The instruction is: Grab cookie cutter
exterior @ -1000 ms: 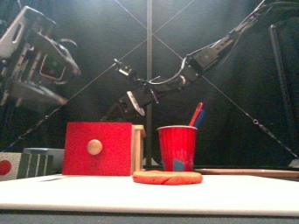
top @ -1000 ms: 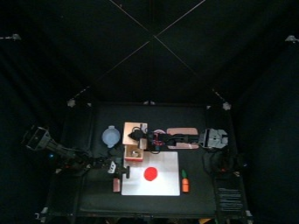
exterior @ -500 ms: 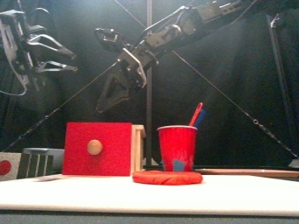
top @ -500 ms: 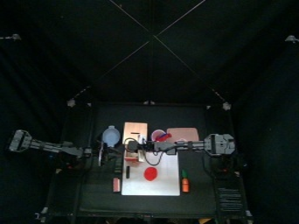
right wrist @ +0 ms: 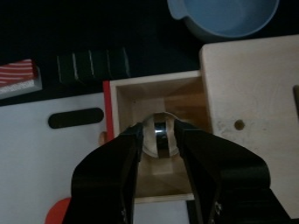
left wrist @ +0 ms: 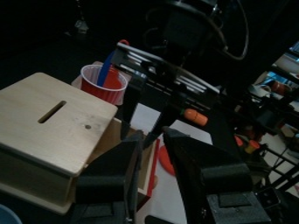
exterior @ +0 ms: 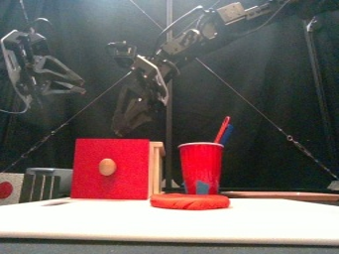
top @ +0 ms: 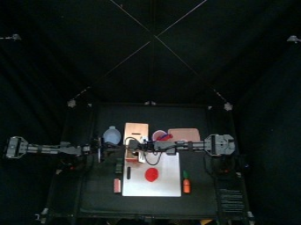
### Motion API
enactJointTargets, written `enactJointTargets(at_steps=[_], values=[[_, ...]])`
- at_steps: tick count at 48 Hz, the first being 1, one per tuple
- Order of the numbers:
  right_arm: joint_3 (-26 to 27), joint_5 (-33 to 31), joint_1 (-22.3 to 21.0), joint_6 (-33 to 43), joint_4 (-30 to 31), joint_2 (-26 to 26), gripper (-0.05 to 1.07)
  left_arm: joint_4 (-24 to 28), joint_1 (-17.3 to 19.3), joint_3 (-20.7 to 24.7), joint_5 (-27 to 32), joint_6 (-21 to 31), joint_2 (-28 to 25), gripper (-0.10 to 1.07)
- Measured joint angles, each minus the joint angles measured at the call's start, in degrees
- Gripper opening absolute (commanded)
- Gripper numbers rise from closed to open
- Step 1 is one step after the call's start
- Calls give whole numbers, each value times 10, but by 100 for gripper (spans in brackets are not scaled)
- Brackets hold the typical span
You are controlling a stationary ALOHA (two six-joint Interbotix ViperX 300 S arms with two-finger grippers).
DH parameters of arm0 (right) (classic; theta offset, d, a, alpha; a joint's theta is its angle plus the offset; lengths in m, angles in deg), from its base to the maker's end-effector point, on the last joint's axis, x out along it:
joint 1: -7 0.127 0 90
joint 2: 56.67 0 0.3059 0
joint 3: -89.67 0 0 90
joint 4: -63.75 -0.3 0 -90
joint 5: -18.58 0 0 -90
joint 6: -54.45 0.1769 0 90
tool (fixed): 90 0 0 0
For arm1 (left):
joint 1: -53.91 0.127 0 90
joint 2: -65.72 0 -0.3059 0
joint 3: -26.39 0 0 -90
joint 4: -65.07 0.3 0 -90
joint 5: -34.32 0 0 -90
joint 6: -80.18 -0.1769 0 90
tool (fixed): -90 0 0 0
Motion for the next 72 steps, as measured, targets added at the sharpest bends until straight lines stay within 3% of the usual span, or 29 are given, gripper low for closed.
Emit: enactJointTargets(at_steps=[28, 42, 50, 72], values=[[9, -18, -2, 1, 28, -42, 70, 6, 3, 0, 0, 0, 0, 67], [11, -19, -2, 0, 31, -47, 47, 4, 4, -8, 2, 0, 1, 67], [19, -25, 1, 0, 31, -47, 46, 3, 4, -10, 2, 0, 1, 67], [11, -68, 15, 2, 73, 77, 46, -14, 5, -11, 2, 1, 0, 67]])
